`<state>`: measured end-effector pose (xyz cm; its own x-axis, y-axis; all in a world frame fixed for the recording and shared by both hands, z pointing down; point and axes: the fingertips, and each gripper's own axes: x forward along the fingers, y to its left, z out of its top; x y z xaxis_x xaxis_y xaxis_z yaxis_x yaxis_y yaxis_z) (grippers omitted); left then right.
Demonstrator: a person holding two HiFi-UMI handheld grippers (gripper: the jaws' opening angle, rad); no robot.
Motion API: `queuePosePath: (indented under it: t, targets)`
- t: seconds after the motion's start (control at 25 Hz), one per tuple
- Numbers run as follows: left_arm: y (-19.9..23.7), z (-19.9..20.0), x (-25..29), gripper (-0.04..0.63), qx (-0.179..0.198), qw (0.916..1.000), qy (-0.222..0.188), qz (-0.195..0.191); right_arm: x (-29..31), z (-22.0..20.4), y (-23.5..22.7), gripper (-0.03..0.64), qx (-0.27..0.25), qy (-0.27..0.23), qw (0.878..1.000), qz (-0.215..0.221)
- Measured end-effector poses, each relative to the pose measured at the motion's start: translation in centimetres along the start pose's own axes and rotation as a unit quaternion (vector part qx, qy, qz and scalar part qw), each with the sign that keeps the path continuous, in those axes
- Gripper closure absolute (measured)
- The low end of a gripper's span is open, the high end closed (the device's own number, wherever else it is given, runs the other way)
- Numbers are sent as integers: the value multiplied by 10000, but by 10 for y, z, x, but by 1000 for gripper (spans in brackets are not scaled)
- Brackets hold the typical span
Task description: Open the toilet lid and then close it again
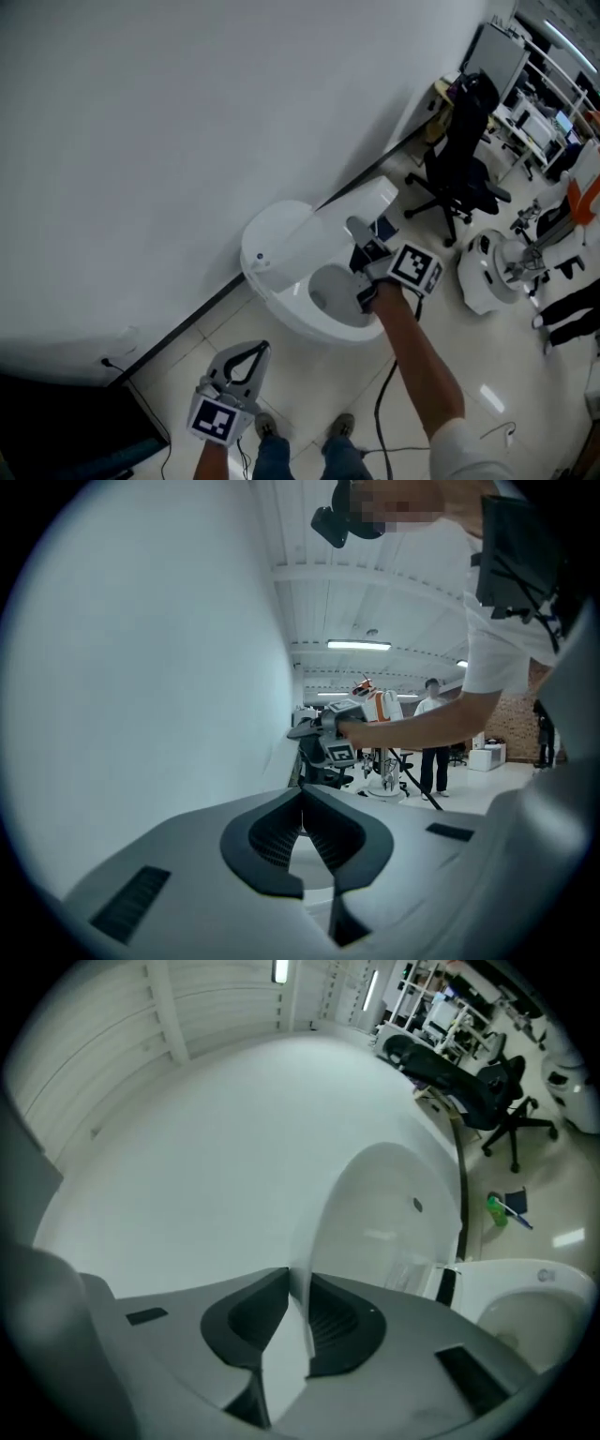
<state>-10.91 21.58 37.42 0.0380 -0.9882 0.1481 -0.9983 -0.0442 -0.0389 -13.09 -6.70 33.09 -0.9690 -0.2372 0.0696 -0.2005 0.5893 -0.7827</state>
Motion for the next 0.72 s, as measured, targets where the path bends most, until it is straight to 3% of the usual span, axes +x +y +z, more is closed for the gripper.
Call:
queuePosePath:
  t: [0.2, 0.4, 0.72]
  targets:
    - [40, 15, -22, 595, 38, 9999, 48, 119, 98, 14, 55, 592, -265, 284, 9989, 278]
    - [71, 2, -48, 595, 29, 9996, 114, 250, 185, 7, 82, 598, -568, 479, 9965, 376]
    - [109, -30, -86, 595, -127, 9980, 305, 546, 297, -11, 93, 588, -826, 757, 9937, -16]
